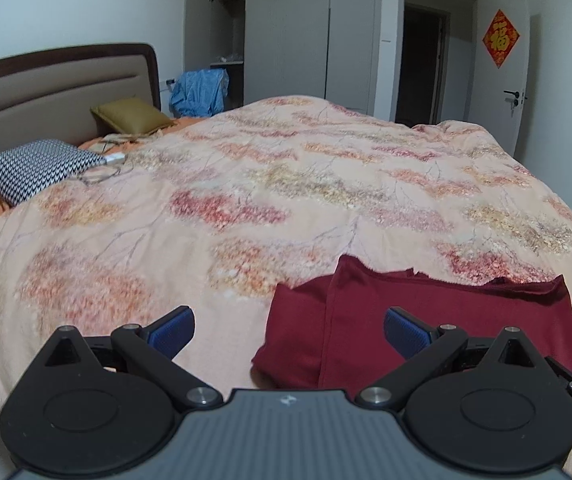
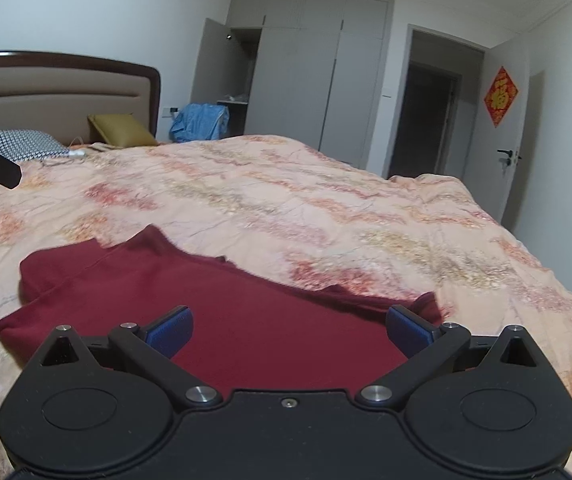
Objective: Fold small clothes
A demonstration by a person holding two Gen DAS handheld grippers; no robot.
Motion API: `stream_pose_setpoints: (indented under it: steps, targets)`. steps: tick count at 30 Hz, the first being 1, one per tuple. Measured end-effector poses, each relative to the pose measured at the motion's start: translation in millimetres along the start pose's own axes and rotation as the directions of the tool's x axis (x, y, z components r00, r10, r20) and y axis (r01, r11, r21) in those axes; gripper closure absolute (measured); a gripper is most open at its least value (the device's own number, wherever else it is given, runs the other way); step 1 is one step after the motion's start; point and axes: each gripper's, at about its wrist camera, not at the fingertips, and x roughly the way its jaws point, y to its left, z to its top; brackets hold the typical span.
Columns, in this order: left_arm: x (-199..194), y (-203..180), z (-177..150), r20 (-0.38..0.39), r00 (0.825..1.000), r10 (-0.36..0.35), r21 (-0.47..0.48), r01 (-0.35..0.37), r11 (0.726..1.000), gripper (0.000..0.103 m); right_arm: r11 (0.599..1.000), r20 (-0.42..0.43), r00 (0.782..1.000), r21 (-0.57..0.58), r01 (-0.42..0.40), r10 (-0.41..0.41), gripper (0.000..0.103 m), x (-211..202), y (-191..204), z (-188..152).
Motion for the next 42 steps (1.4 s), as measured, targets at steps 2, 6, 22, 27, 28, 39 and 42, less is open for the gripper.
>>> stream_pose_setpoints:
  steps: [2, 6, 22, 27, 28, 39, 42]
  targets:
    - [3, 5, -8, -0.025, 1.0, 0.001, -0.021, -0.002, 1.0, 0.0, 1.0, -0.006, 1.0, -0.014, 0.001, -0.001, 0.001, 2, 7, -4]
    - [12, 14, -24, -0.064, 0.998, 0.006, -0.065, -0.011, 0.998, 0.0, 0.999, -0.015, 1.0, -0.043, 0.014, -0.015, 0.001, 12, 17, -12]
    - [55, 22, -48, -0.17, 0.985, -0.004, -0.158, -0.023, 0.987, 0.0, 1.0, -0.099, 0.995, -0.004, 0.023, -0.024, 0.001, 59, 22, -58]
    - [66, 19, -56, -0.188, 0.981, -0.049, -0.194, 0.012, 0.981, 0.0, 0.999, -0.077, 0.997, 0.04, -0.005, 0.008, 0.0, 60, 16, -66]
    - [67, 19, -60, -0.183, 0.98, -0.073, -0.21, 0.033, 0.977, 0.0, 0.999, -0.069, 0.998, 0.043, -0.007, 0.01, 0.0, 59, 16, -67]
    - [91, -1, -75, -0.214, 0.954, -0.208, -0.231, 0.158, 0.96, 0.0, 0.999, -0.027, 1.0, 0.053, -0.006, 0.007, 0.001, 55, 15, -75]
    - [99, -2, -70, -0.224, 0.952, -0.21, -0.228, 0.158, 0.961, 0.0, 0.998, -0.023, 1.0, 0.055, -0.006, 0.008, 0.0, 54, 15, -76]
